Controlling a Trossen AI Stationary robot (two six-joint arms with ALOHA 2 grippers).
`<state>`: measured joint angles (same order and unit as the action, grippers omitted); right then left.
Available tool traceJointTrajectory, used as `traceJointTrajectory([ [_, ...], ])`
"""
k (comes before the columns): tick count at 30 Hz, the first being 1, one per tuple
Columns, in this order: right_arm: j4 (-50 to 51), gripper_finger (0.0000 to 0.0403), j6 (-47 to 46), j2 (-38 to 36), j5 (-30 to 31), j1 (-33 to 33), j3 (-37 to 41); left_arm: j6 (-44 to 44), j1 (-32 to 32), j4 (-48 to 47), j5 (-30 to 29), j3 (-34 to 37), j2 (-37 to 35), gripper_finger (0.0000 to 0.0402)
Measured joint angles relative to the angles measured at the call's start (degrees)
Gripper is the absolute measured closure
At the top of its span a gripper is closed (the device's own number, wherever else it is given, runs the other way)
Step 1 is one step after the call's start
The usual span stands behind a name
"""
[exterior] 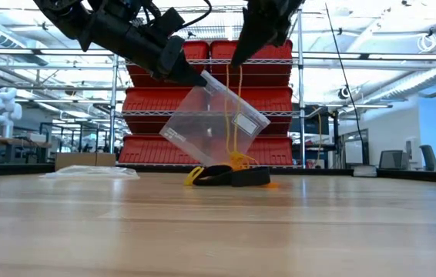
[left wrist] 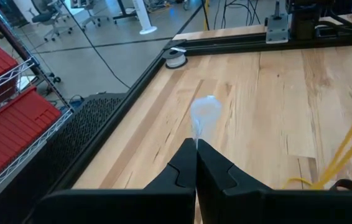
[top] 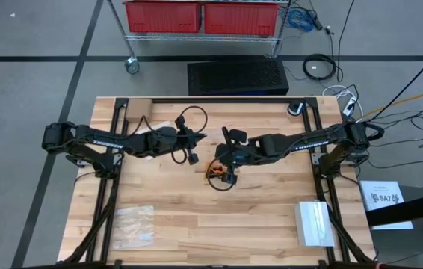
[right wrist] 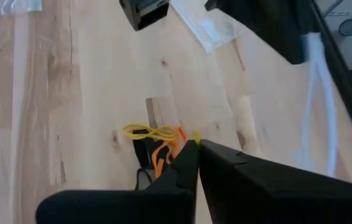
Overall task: Sort rubber bands
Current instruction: Put the yellow rubber band into the transparent zip bag
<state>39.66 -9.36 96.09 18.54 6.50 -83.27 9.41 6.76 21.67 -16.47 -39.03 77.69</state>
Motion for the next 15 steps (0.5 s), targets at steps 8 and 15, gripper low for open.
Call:
traceJointTrajectory([
  [8,3.3,0.0403,1.6,0.0,1.1,0.0,-3.7,0.0,0.0,-0.2,0.0,0.0,0.0,0.0402],
  [15,6.4,0.0403,2.6,0.0,1.4,0.0,-6.9,0.0,0.0,-0.4,0.0,0.0,0.0,0.0402],
])
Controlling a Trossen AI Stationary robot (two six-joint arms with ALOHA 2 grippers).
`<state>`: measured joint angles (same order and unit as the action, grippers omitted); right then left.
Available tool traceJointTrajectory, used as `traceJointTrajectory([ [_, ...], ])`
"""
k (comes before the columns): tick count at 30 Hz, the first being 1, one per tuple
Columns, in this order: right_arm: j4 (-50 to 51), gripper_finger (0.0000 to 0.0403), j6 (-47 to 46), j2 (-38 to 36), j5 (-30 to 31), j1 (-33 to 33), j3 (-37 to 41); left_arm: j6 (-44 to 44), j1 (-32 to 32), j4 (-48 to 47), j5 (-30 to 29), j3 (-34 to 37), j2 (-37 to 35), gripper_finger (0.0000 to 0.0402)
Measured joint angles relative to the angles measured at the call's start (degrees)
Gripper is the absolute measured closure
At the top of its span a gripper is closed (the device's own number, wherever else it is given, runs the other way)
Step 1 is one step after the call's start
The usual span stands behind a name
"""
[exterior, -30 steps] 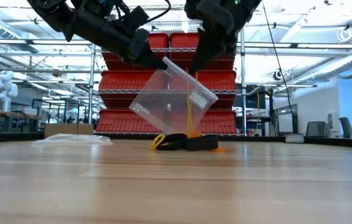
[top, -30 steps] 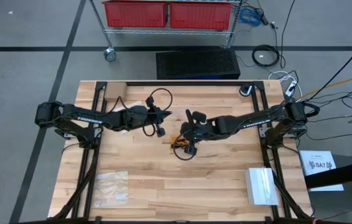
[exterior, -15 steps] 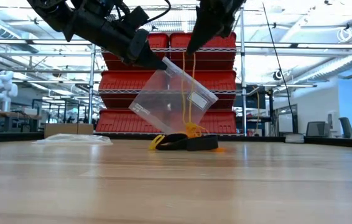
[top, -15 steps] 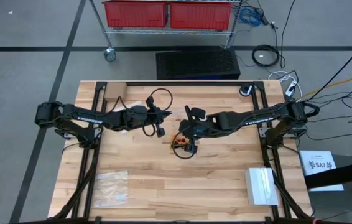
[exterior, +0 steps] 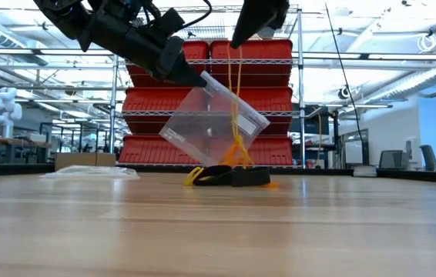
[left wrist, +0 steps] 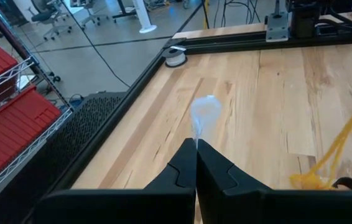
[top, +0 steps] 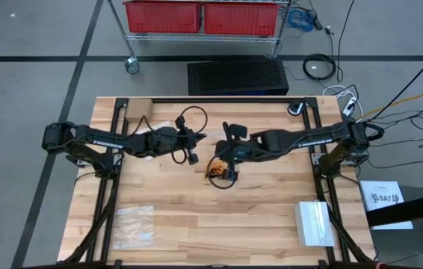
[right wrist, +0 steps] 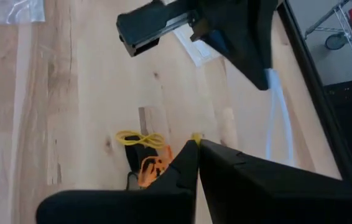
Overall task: Sort rubber bands
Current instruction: Put the yellow rubber band into the transparent zip bag
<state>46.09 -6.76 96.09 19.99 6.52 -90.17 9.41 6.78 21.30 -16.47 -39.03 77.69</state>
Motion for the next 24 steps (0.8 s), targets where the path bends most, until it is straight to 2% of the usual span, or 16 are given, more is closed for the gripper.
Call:
traceJointTrajectory([
  [5,5.8,0.0403,0.0,0.0,5.1,0.3,-3.0,0.0,0.0,0.0,0.0,0.0,0.0,0.0402],
  [14,12.7,0.0403,-1.9,0.0,10.0,1.8,-6.6,0.0,0.0,-1.0,0.0,0.0,0.0,0.0402],
  [19,14.9,0.0403,-5.1,0.1,10.4,1.9,-6.4,0.0,0.0,-1.0,0.0,0.0,0.0,0.0402],
  [24,13.2,0.0403,-8.3,0.3,9.8,1.9,-0.4,0.1,0.0,-0.9,0.0,0.0,0.0,0.0402],
])
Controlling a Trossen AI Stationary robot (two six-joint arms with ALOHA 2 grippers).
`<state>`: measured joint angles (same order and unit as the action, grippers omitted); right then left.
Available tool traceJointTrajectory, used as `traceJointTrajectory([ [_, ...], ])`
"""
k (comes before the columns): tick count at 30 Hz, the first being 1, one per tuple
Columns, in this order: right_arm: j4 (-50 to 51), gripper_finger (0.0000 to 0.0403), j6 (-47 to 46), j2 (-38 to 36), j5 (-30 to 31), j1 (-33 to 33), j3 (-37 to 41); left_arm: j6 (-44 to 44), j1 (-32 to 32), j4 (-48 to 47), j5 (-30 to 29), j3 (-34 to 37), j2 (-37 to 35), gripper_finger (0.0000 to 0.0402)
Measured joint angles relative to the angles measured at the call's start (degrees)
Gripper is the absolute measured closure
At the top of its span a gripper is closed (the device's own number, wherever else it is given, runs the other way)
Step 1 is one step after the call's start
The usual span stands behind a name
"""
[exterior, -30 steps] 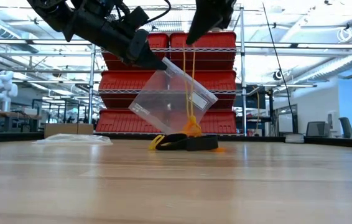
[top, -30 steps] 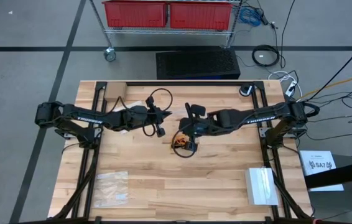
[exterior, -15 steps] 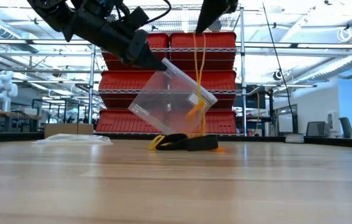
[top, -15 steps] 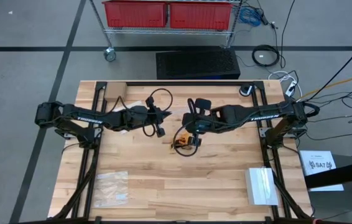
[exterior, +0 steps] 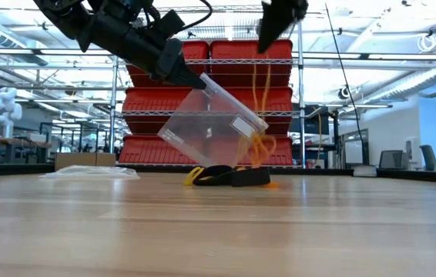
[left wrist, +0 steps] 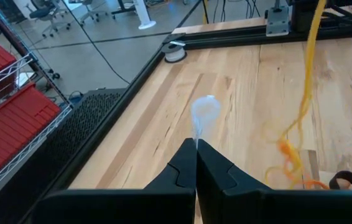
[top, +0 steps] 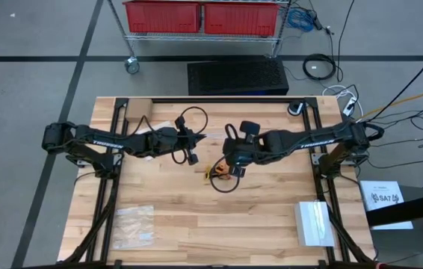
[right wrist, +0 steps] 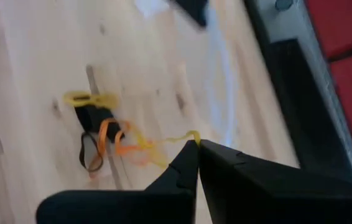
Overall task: Sort rubber bands
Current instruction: Put the yellow rubber band into the transparent zip bag
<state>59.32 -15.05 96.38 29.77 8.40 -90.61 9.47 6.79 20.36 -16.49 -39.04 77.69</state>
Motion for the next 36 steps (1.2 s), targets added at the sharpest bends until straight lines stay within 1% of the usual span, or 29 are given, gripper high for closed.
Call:
traceJointTrajectory([
  [2,-2.2,0.0403,-1.1,0.0,-1.5,0.0,3.6,0.0,0.0,0.0,0.0,0.0,0.0,0.0401],
  [4,-4.9,0.0403,-2.1,0.0,-4.8,0.0,7.2,0.0,0.0,0.0,0.0,0.0,0.0,0.0402],
  [9,-12.3,0.0403,-2.6,0.0,-16.9,0.0,13.9,0.0,0.0,0.1,0.0,0.0,0.0,0.0401],
  [11,-13.8,0.0403,-2.4,0.0,-20.7,0.2,15.1,0.0,0.0,0.1,0.0,0.0,0.0,0.0402],
  [20,-15.9,0.0403,1.5,-0.2,-29.5,2.8,15.5,0.0,0.0,0.1,0.0,0.0,0.0,0.0401],
  [23,-15.8,0.0403,0.8,0.1,-30.1,3.2,15.5,0.0,0.0,0.1,0.0,0.0,0.0,0.0402],
  [29,-14.6,0.0403,0.4,2.4,-29.1,3.3,15.5,0.0,0.0,0.0,0.0,0.0,0.0,0.0402],
  [33,-11.9,0.0403,0.1,2.8,-23.2,2.9,15.5,0.0,0.0,-0.1,0.0,0.0,0.0,0.0402],
  [36,-8.0,0.0403,-1.4,1.8,-20.2,2.4,15.5,0.0,0.0,-0.2,0.0,0.0,0.0,0.0401],
])
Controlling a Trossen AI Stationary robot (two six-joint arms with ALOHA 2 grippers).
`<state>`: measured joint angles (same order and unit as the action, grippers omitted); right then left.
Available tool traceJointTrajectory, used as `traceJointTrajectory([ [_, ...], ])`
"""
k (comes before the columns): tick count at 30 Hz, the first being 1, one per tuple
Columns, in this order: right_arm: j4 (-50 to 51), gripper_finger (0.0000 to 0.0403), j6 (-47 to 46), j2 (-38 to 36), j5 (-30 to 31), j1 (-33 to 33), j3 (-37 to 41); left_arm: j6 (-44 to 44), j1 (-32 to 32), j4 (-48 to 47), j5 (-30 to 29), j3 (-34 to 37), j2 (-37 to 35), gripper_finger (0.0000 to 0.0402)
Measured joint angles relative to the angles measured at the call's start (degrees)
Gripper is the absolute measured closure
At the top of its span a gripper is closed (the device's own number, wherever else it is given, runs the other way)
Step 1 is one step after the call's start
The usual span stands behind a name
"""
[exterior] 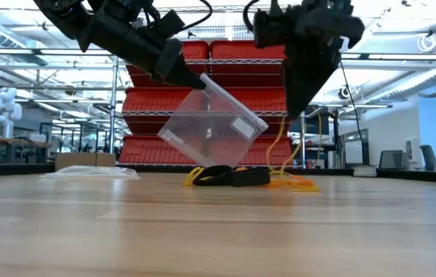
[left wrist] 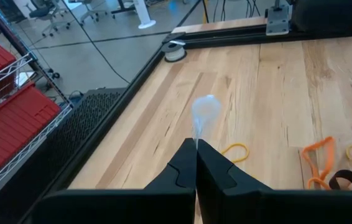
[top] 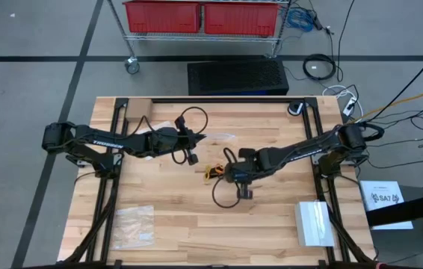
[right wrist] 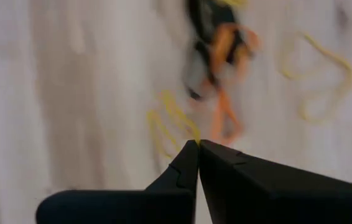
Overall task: Sort rubber bands
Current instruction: Put the yellow rubber band into the transparent zip bag
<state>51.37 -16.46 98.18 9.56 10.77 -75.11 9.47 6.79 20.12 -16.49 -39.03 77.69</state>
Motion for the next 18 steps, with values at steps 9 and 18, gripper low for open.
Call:
traceJointTrajectory([
  [9,0.4,0.0403,-0.5,-6.2,4.1,0.1,0.0,0.0,0.0,-0.1,0.0,0.0,0.0,0.0402],
  [18,-6.3,0.0403,4.8,-14.4,16.1,0.1,0.0,0.0,0.0,-0.1,5.8,0.0,0.0,0.0402],
])
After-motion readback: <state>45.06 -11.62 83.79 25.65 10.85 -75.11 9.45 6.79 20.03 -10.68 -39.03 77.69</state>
